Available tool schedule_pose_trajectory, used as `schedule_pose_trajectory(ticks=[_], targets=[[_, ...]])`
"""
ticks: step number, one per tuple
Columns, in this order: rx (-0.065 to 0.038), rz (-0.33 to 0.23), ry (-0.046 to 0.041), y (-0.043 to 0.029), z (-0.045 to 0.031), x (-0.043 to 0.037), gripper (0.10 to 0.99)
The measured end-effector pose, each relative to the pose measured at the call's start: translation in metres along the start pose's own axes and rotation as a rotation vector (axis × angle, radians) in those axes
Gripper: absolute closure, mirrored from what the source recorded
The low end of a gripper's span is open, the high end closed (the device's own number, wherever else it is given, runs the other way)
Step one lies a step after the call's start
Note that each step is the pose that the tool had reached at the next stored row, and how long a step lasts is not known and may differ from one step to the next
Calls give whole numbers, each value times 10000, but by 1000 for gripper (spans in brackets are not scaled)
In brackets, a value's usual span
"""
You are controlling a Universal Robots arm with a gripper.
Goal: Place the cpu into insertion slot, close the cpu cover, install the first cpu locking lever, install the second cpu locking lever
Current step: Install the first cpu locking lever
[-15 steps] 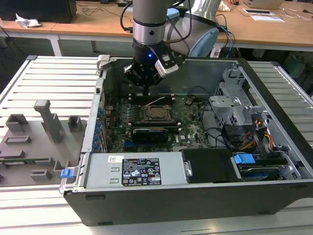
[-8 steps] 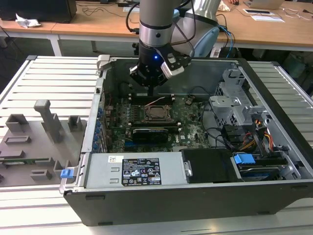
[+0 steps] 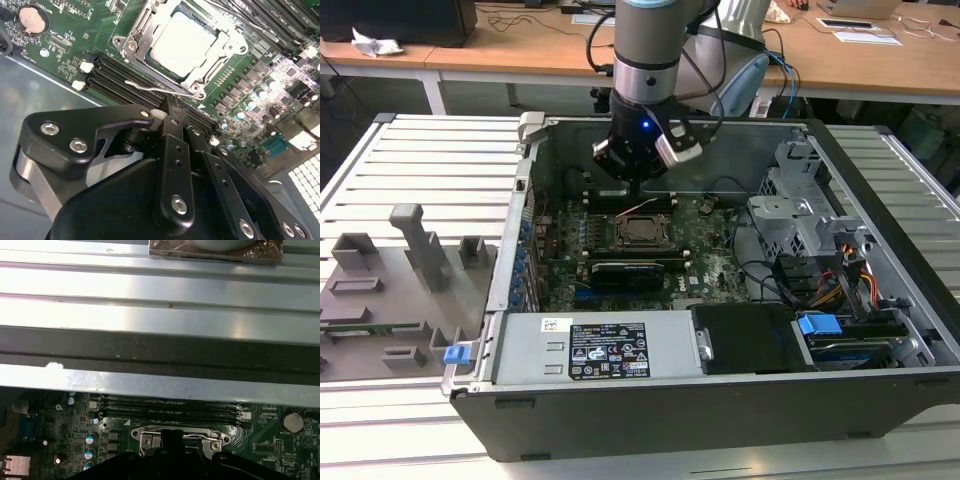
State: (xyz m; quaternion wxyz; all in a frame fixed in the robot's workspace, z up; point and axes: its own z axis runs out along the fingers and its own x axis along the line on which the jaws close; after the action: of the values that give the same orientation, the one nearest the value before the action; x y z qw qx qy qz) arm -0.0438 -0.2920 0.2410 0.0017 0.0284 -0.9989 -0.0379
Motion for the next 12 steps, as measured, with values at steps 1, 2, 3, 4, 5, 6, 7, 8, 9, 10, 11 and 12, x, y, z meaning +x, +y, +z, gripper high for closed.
schedule_pose_trajectory(ticks=[1,2,3,4,5,6,7,8,9,10,11,12], targets=[[0,-1,0,-1,12,0,980],[0,-3,-2,0,22,-1,980],[1,-4,-2,0,33,-2,980],[0,-5,-2,2,41,-4,980],[0,-4,-2,2,47,-4,980],[0,-3,-2,2,51,-3,980],[-1,-2,-2,1,54,-3,980],[-2,-2,-2,1,57,-3,980],[-2,-1,-2,1,62,-3,980],[-2,-2,-2,1,64,-3,980],[-1,-2,-1,0,65,-3,980],[-1,-2,-1,0,68,-3,980]])
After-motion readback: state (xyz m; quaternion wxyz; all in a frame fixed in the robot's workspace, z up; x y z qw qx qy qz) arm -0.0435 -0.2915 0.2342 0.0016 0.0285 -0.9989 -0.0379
